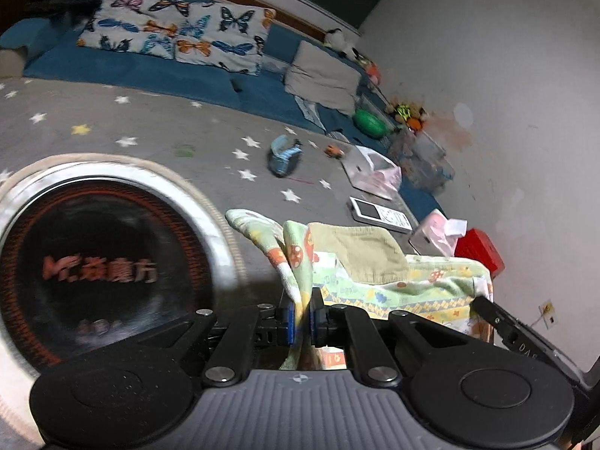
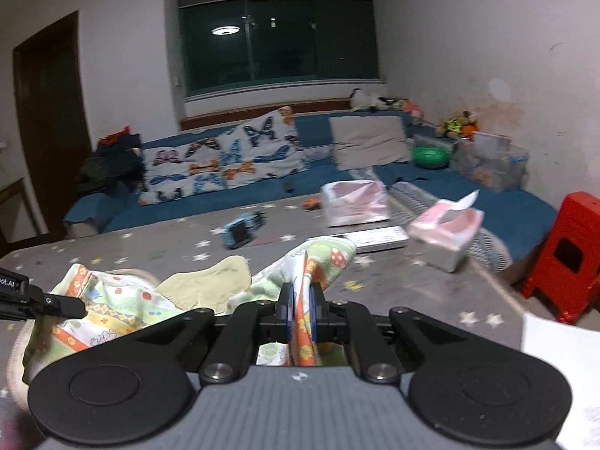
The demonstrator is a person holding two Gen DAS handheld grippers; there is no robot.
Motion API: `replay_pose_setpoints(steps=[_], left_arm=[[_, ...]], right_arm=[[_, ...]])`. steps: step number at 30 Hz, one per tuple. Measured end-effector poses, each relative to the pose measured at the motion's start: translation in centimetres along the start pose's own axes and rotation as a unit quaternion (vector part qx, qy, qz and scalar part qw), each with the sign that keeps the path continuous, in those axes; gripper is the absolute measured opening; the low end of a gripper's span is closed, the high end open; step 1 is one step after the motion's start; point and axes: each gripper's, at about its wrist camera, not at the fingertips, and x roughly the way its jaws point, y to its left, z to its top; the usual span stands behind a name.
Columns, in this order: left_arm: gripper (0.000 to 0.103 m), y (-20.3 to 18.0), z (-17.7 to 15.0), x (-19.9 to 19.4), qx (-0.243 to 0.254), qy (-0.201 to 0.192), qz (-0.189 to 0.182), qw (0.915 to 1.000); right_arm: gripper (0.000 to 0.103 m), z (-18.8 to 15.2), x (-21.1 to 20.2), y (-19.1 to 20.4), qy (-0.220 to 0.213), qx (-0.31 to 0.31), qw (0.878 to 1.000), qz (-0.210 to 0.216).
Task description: Fold clothes
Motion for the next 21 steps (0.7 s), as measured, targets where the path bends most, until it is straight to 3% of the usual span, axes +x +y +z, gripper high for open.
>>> replay_pose_setpoints(steps=[10,21], left_arm=[[0.008,-4.2,0.1,4.9,0.050,0.025,0.017,0.9983],[0.008,-3.5,-0.4,7.6,0.057,0.049,0.042,0.9963]], right_arm=[[0.008,-0.2,2.3,-4.3,0.014,0.013,0.999,-0.041],[0.008,-2.0,4.8,-6.4,0.044,0.026,0.997,-0.063]])
